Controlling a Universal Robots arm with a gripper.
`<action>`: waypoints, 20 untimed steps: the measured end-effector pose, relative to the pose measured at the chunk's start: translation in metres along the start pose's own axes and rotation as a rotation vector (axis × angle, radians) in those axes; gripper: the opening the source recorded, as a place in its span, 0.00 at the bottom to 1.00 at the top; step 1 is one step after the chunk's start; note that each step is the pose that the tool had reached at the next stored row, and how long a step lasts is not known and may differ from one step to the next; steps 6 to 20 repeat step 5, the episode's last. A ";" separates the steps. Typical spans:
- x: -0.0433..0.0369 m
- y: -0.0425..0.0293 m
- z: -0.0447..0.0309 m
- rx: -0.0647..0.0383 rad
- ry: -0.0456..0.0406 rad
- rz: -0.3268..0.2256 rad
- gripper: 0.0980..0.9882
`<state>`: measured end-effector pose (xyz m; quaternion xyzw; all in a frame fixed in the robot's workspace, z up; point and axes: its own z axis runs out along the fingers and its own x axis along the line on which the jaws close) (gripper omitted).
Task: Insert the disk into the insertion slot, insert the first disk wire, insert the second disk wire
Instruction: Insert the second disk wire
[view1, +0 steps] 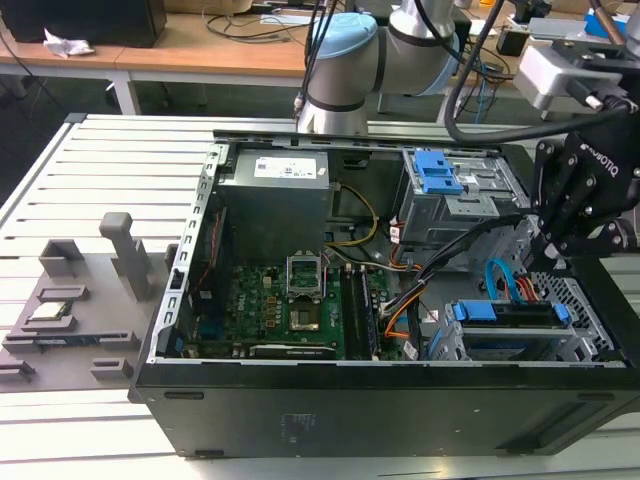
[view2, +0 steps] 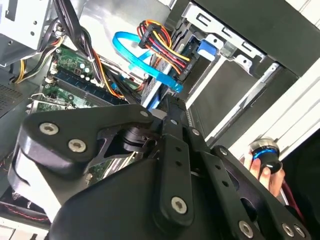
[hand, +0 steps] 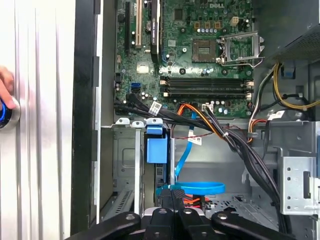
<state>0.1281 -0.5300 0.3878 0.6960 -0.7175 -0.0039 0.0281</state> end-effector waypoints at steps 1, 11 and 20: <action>0.0000 0.0000 -0.0001 0.000 0.0000 0.000 0.01; 0.0000 0.0000 -0.0004 0.000 0.0003 0.000 0.01; 0.0000 0.0000 -0.0004 0.000 0.0003 0.000 0.01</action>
